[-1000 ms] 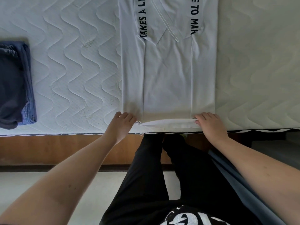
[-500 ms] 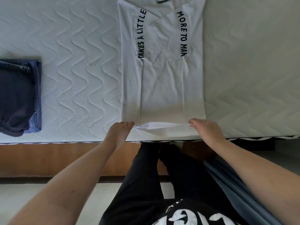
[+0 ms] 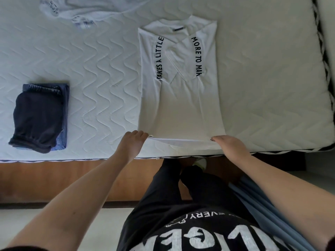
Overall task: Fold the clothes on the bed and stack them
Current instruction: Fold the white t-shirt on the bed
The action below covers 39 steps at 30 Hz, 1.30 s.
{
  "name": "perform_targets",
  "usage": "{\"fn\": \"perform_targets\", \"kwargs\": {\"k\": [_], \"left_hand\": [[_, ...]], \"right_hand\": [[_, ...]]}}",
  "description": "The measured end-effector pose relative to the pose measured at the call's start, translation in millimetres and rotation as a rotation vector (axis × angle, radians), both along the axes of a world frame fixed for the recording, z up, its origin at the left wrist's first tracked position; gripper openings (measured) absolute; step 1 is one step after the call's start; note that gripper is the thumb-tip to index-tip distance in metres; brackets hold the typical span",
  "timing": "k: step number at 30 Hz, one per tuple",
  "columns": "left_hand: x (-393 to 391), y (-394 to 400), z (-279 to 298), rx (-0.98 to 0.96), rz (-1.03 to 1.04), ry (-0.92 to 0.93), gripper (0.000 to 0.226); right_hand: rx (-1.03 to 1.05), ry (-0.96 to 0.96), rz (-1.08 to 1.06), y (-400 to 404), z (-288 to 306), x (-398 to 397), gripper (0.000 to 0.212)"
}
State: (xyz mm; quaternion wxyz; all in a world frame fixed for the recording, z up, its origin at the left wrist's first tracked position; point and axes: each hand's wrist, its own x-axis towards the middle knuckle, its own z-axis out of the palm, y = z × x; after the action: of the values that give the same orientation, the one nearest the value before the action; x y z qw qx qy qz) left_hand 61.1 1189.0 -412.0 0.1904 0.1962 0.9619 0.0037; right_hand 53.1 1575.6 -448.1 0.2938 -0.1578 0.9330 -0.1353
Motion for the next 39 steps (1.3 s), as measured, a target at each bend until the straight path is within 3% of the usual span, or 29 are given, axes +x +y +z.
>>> {"fn": "perform_targets", "kwargs": {"k": [4, 9, 15, 20, 24, 30, 34, 39], "left_hand": [[5, 7, 12, -0.067, 0.07, -0.041, 0.05], [14, 10, 13, -0.023, 0.128, -0.08, 0.054], [20, 9, -9, 0.01, 0.08, -0.102, 0.047], [30, 10, -38, -0.009, 0.05, -0.128, 0.048], [38, 12, -67, -0.023, 0.101, -0.14, 0.041], [45, 11, -97, -0.053, 0.17, -0.129, 0.041], [41, 8, -109, -0.08, 0.189, -0.133, 0.043], [34, 8, -113, -0.083, 0.196, -0.135, 0.028]], "right_hand": [[0.033, 0.147, -0.05, 0, 10, 10, 0.046], [-0.045, 0.095, -0.223, -4, 8, 14, 0.038], [-0.061, 0.026, -0.238, 3, -30, 30, 0.02], [-0.129, 0.116, -0.117, 2, -63, 45, 0.031], [0.024, 0.195, 0.024, 4, -88, 53, 0.047], [0.187, 0.36, 0.219, 11, -117, 56, 0.047], [0.214, 0.456, 0.255, 9, -125, 43, 0.034], [0.234, 0.517, 0.395, 14, -122, 30, 0.032]]}}
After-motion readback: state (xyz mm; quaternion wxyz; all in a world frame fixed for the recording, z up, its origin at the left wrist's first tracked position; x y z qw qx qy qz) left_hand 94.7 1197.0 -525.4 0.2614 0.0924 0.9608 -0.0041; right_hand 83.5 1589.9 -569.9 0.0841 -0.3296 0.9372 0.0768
